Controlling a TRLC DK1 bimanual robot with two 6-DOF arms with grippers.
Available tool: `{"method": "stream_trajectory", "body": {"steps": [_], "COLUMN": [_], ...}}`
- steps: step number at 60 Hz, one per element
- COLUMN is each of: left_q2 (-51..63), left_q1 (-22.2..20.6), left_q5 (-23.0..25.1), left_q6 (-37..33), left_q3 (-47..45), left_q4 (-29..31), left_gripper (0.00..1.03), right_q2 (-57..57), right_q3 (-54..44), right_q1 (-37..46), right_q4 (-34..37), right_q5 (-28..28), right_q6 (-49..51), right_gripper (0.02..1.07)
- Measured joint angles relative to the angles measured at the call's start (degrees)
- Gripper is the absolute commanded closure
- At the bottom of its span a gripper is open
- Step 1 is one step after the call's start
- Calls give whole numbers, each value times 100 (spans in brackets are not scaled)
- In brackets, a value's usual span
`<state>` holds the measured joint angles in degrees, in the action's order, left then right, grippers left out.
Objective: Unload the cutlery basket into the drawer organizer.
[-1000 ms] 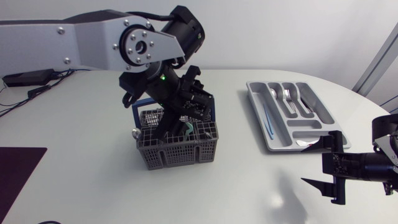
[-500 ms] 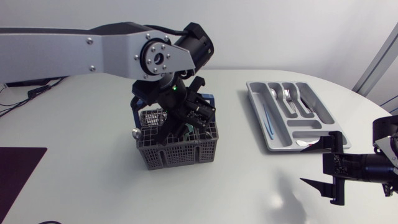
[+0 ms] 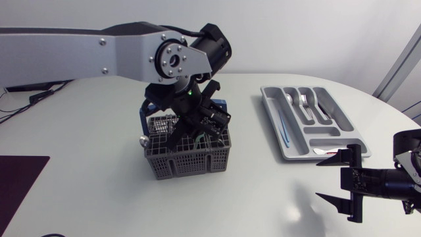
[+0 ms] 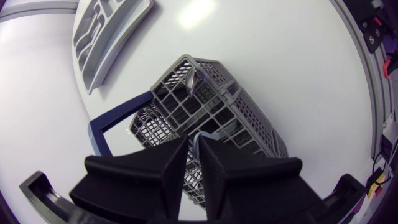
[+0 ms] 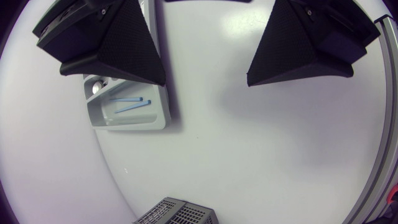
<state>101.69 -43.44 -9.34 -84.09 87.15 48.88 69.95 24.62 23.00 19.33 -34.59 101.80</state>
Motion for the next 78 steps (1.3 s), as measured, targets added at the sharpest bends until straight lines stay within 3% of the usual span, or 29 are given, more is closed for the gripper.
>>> {"method": "stream_trajectory", "body": {"steps": [38, 49, 60, 78], "left_q2": [-957, -966, -883, -424], "left_q1": [-11, -13, -13, -63], "left_q5": [44, 46, 33, -31], "left_q6": [2, 2, 2, 0], "left_q3": [-645, -656, -651, -422], "left_q4": [-297, -442, -442, -326], "left_gripper": [95, 69, 63, 63], "right_q2": [0, 0, 0, 57], "right_q3": [-240, -365, -450, -450], "right_q1": [-31, -44, -39, -37], "right_q4": [-328, -354, -417, -522], "right_q5": [-79, -79, -79, -81], "right_q6": [-162, -199, -199, -201], "right_gripper": [12, 12, 12, 12]}}
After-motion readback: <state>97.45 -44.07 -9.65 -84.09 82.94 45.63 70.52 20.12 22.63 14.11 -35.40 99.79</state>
